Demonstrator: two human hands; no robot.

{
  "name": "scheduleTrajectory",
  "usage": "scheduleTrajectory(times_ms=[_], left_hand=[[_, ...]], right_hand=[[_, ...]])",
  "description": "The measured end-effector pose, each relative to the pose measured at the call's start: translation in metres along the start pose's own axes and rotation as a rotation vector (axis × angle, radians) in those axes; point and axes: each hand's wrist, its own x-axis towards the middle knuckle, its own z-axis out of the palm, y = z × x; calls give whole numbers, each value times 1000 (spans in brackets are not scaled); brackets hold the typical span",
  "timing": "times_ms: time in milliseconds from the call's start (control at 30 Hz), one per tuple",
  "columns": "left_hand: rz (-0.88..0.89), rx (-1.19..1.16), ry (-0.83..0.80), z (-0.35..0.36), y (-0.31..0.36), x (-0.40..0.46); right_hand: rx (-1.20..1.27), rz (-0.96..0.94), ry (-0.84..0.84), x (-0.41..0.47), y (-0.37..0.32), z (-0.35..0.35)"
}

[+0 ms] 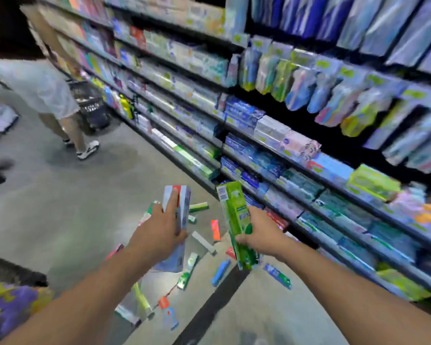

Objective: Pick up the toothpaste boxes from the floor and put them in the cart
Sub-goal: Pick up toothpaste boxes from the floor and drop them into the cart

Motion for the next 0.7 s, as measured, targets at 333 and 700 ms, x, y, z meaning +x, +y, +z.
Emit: scheduleTrajectory(times_ms=[333, 700], left_hand=[[475, 76, -160, 36, 261, 5], [1036, 220, -383, 178, 599, -146]], right_hand=[[160, 375, 325, -160, 161, -128], [343, 811, 663, -438, 385, -210]])
